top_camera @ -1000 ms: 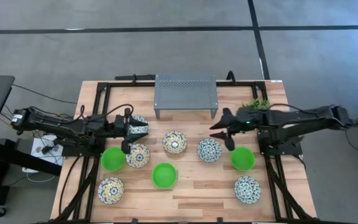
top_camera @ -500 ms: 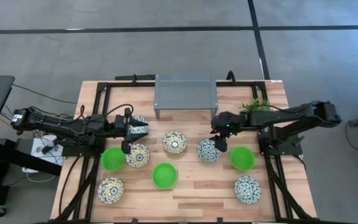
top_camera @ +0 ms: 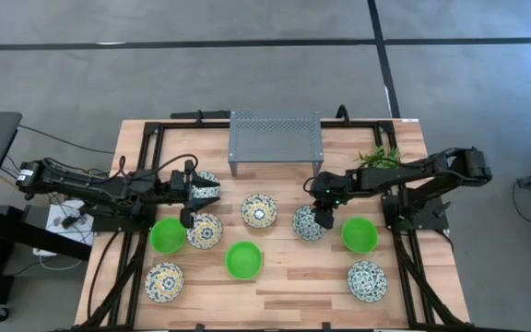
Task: Pick & Place Mini bowls
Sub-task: Put the middle green patterned bowl on the shelf
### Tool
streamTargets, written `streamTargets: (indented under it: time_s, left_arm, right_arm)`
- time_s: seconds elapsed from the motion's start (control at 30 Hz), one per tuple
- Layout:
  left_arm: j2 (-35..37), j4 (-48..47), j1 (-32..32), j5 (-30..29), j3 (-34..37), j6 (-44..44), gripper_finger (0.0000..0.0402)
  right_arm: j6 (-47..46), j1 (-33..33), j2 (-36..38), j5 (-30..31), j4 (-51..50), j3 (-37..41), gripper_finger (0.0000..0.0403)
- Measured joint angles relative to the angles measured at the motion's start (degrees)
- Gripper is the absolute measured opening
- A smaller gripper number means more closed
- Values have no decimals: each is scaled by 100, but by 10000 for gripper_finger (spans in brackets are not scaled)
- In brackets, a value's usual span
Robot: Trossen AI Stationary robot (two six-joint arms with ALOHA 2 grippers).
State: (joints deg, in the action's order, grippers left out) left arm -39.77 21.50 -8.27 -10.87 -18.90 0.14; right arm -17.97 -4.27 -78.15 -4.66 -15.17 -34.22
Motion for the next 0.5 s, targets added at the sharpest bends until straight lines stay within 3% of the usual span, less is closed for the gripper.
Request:
streamTargets:
  time_s: [0.23, 0.5]
  left_arm:
    - [0, 0, 0, 0, 2, 0, 191]
    - [0, 1, 0, 0, 0, 0, 191]
  right_arm:
    - [-101, -2, -6, -74, 109, -4, 17]
    - [-287, -2, 2, -144, -4, -84, 21]
